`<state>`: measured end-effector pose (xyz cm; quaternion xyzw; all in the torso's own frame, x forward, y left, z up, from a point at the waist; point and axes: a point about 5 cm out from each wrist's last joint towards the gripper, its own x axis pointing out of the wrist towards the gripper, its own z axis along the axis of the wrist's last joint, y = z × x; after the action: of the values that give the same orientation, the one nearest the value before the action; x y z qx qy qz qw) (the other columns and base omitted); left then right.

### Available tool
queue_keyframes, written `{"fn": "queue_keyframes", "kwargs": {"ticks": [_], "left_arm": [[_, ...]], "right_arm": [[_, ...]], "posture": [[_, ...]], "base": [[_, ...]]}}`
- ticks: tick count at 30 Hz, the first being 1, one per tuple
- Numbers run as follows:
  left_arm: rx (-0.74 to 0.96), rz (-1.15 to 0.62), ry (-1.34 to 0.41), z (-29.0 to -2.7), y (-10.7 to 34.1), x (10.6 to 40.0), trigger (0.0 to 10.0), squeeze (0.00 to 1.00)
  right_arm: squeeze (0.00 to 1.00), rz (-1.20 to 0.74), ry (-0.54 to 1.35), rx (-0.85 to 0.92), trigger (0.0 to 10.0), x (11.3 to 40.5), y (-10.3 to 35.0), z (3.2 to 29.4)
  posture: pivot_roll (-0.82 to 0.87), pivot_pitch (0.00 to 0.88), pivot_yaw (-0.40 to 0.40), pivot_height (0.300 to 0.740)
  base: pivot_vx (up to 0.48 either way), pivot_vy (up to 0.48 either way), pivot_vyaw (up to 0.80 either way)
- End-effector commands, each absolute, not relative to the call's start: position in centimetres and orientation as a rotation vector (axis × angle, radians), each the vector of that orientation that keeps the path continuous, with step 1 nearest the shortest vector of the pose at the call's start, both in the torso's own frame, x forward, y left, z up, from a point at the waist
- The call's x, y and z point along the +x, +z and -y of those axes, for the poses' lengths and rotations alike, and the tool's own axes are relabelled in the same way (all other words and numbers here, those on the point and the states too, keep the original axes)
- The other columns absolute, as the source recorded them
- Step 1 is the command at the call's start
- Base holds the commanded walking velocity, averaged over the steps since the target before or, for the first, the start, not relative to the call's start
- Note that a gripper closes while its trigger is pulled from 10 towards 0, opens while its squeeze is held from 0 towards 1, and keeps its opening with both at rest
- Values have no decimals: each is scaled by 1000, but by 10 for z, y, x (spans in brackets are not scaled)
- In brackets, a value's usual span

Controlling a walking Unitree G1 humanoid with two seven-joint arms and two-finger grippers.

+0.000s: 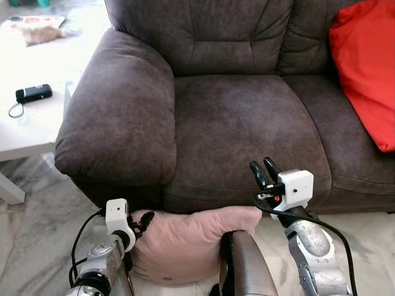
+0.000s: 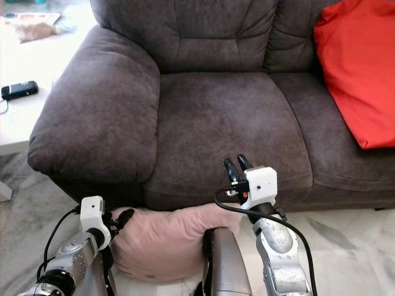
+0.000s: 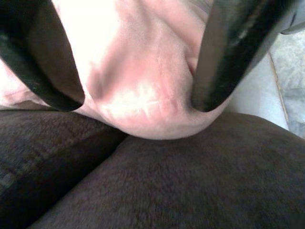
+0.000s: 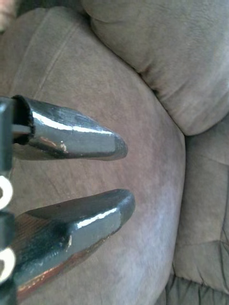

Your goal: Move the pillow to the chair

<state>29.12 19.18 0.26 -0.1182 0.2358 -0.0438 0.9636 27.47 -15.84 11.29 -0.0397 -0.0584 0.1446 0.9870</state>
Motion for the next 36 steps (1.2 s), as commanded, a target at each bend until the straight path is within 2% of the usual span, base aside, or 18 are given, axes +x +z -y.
{"fn": "queue_keyframes", "kwargs": {"ticks": [1, 2, 10, 19, 20, 21, 22, 23, 36], "left_arm": [[-227, -501, -45, -192, -1, 290, 10000, 1000], [-218, -503, -31, -193, -1, 290, 10000, 0], [-208, -492, 42, -198, 3, 295, 10000, 0], [-250, -521, 78, -191, -1, 296, 10000, 0], [-263, -528, 90, -191, -3, 294, 7882, 0], [-263, -528, 90, -191, -3, 294, 7882, 0], [-265, -531, 100, -192, -4, 293, 2275, 0], [-266, -529, 99, -191, -4, 293, 0, 0], [-272, -499, 120, -195, -1, 294, 0, 0]], "right_arm": [[0, 110, 291, -87, 10000, 270, 117, 163], [0, 110, 291, -88, 10000, 270, 118, 163], [0, 105, 301, -93, 10000, 269, 122, 164], [0, 98, 317, -114, 10000, 262, 130, 169], [0, 100, 319, -121, 10000, 261, 133, 170], [0, 100, 319, -121, 10000, 261, 133, 170], [0, 101, 320, -126, 10000, 261, 134, 171], [0, 101, 320, -127, 10000, 261, 135, 172], [0, 98, 333, -127, 10000, 268, 138, 170]], "posture": [[-88, 222, -126, 499], [-89, 224, -128, 499], [-97, 245, -149, 499], [-143, 269, -179, 499], [-156, 270, -186, 499], [-156, 270, -186, 499], [-160, 269, -189, 499], [-161, 268, -190, 499], [-144, 249, -199, 499]], "base": [[0, 0, 0], [0, 0, 0], [0, 0, 0], [0, 0, 0], [0, 0, 0], [0, 0, 0], [0, 0, 0], [0, 0, 0], [0, 0, 0]]}}
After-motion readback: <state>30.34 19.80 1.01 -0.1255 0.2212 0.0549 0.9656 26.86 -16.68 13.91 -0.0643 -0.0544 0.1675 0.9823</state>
